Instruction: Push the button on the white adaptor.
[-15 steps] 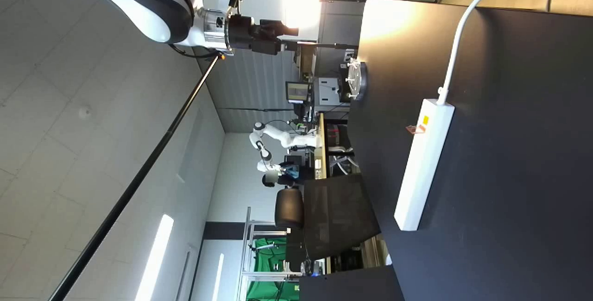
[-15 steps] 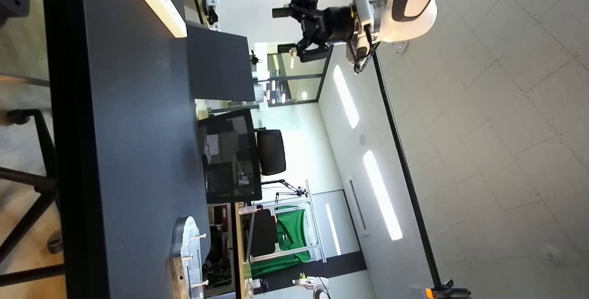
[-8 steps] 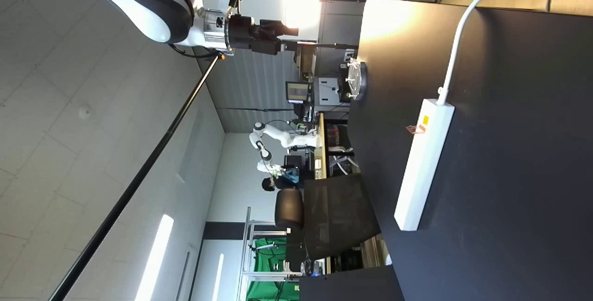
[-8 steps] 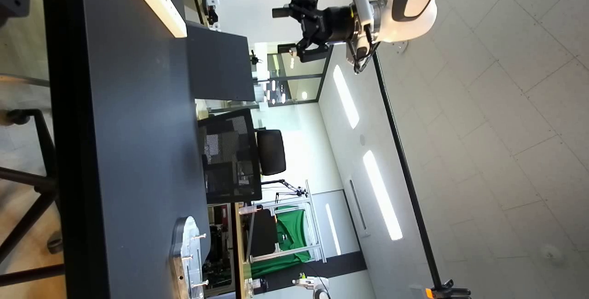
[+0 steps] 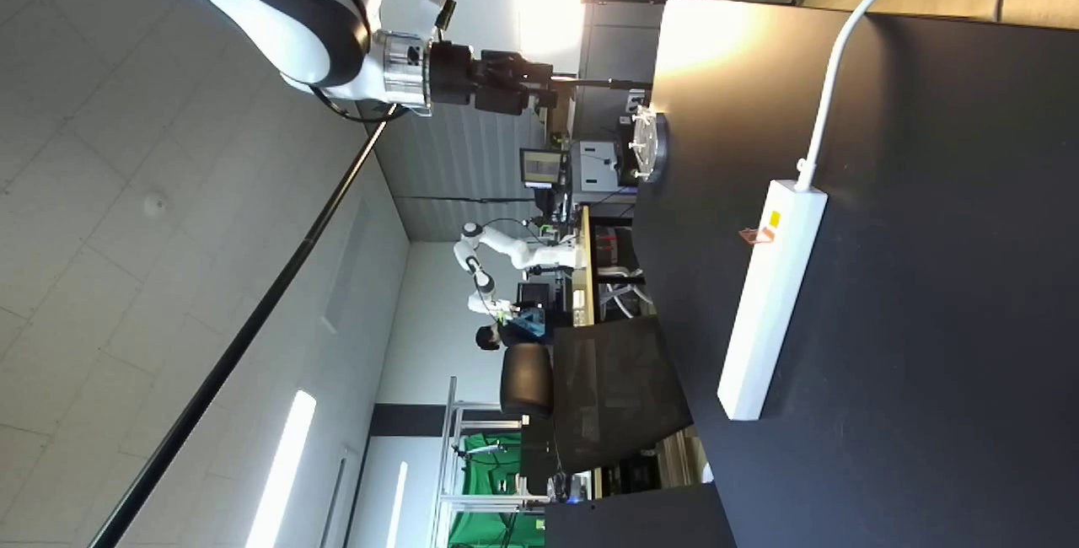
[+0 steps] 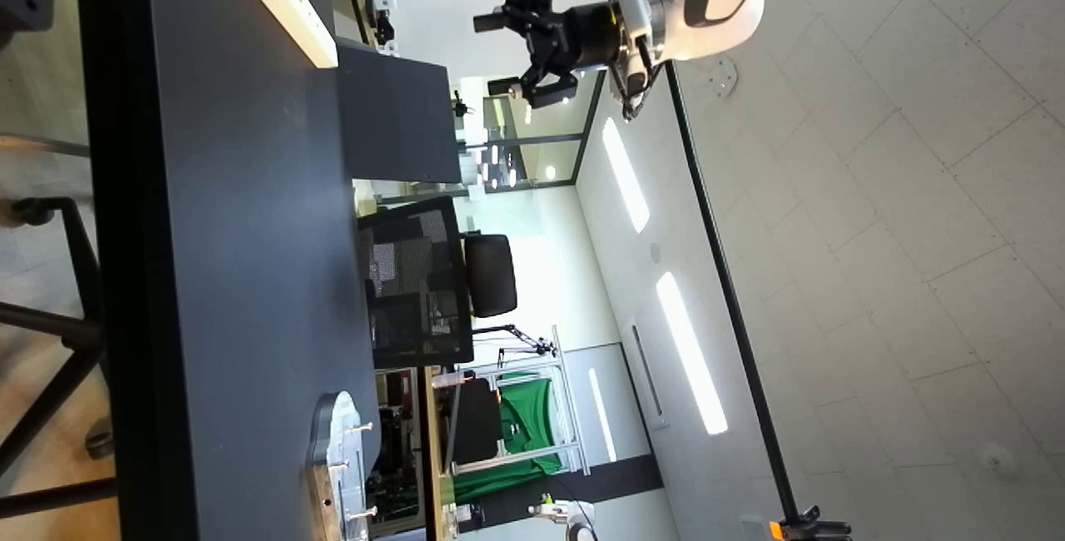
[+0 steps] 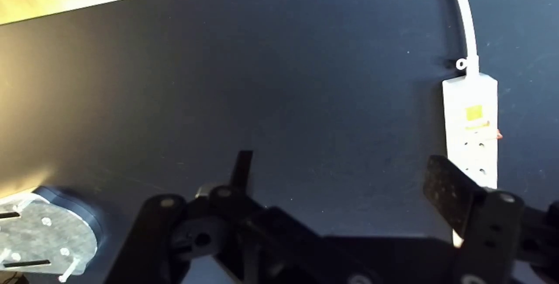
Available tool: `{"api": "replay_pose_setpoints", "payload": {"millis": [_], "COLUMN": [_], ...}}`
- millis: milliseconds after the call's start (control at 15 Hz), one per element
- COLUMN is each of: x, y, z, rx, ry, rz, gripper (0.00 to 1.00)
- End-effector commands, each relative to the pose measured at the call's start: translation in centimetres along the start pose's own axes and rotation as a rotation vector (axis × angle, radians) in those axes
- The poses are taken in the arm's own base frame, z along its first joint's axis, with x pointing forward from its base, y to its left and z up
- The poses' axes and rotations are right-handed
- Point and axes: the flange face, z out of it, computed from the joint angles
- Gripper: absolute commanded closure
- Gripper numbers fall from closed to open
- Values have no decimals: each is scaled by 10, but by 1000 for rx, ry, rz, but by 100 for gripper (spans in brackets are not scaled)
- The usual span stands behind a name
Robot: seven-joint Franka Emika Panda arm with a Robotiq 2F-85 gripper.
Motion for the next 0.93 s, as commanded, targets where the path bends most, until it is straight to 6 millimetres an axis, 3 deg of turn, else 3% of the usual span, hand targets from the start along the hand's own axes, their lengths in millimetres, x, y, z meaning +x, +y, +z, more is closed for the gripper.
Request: {"api": "replay_pose_setpoints", "payload": {"millis": [0, 200, 333, 400, 533, 867], "x": [8, 8, 6, 4, -4, -28], "y": [-54, -109, -136, -151, -182, -243], "z": [26, 51, 66, 74, 95, 153], "rx": [-69, -127, -180, -208, -251, -292], "ry": [29, 72, 87, 83, 67, 37], "rz": [-33, -108, -168, -198, -239, -299], "gripper": [0, 0, 2, 26, 30, 66]}}
